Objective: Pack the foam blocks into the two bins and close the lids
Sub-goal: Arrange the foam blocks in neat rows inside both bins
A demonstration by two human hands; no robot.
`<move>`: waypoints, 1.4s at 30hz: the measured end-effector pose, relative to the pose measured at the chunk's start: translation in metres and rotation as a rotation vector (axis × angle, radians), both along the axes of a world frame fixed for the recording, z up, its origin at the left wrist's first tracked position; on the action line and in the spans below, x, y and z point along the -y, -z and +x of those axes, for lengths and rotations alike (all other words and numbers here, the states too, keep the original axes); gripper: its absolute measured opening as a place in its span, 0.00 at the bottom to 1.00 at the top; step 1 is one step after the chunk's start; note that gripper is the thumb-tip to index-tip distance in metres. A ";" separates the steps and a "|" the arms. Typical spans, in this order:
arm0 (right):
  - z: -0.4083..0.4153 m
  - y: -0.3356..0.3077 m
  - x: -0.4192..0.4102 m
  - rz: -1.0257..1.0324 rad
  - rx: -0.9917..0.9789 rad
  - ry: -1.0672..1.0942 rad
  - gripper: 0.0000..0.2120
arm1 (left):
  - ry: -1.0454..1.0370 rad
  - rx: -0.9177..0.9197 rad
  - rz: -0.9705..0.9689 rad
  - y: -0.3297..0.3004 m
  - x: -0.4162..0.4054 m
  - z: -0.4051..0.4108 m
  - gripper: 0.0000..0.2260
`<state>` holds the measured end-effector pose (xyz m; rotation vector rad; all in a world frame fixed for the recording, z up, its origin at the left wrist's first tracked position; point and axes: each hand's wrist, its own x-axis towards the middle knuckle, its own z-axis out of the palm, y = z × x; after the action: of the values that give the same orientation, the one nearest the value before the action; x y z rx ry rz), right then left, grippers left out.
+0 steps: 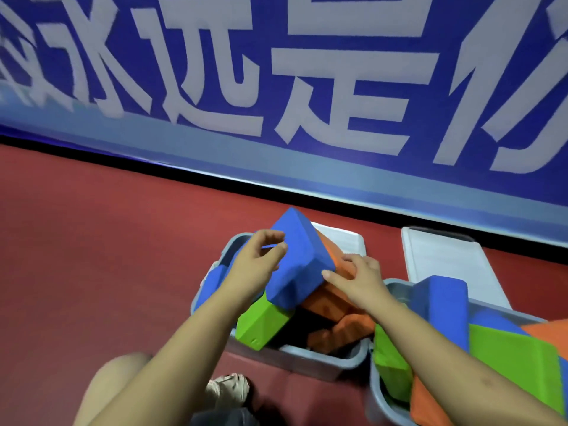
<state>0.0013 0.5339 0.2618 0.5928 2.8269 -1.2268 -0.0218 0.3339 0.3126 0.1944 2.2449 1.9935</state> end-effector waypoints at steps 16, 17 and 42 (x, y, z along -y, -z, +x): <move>-0.024 0.035 0.039 0.094 -0.044 0.106 0.39 | 0.120 0.187 -0.148 0.070 0.028 -0.040 0.09; -0.026 0.035 0.041 0.101 -0.027 0.114 0.40 | 0.108 0.193 -0.140 0.070 0.032 -0.041 0.08; -0.045 0.052 0.129 0.844 -0.373 -0.400 0.08 | -0.030 1.004 0.017 0.170 0.109 -0.056 0.14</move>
<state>-0.0440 0.4053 0.2097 -0.2683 3.4541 -0.0413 -0.0777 0.2244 0.1424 -0.6848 1.5540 1.5576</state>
